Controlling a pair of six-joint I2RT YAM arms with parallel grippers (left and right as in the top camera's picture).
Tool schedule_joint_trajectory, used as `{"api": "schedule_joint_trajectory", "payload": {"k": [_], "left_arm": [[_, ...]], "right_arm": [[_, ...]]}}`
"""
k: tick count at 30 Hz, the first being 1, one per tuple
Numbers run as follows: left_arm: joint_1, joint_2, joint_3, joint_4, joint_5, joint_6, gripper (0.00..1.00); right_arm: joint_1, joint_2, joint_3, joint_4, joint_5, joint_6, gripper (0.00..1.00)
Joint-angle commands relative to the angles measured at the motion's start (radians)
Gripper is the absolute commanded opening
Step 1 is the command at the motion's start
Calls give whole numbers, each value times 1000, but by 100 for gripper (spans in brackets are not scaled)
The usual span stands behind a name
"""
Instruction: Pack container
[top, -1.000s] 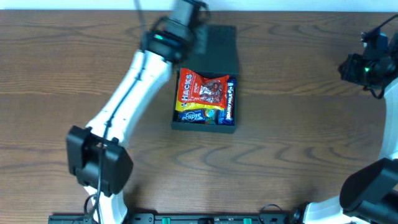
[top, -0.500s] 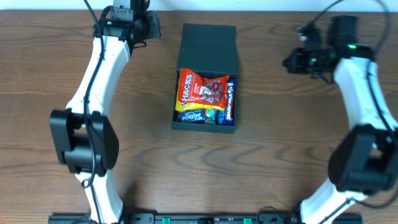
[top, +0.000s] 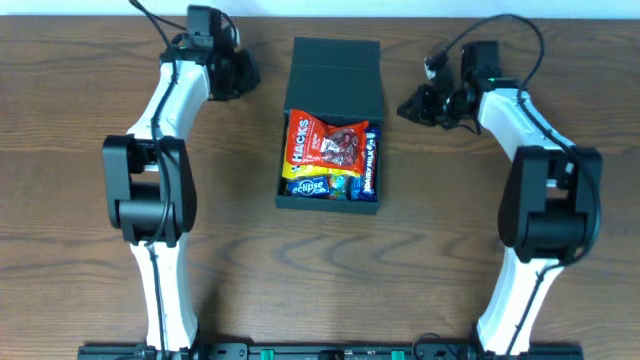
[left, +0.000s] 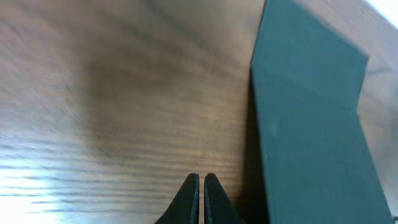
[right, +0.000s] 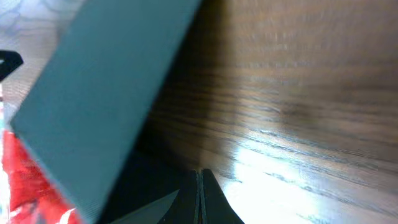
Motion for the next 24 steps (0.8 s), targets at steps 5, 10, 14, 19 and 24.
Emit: {"api": "schedule_joint_trajectory", "payload": {"k": [5,10,14,19,24], "left_arm": [[-24,57,13,-28,97,-55,6],[-51,78,13,-5,124,-78,6],[-61,100,13,29,166,-114,6],[-58,100,13,92,208,-107,6],[-58,100,29,156,269,-87,6]], "right_arm": [[24,83,-4,77,-119,32,1],[47,126,-4,190,-220,53,1],[63,134,-4,264,-271,64,1],[51,134,-3,409,-405,41,1],[35,130,2,549,-550,43,2]]}}
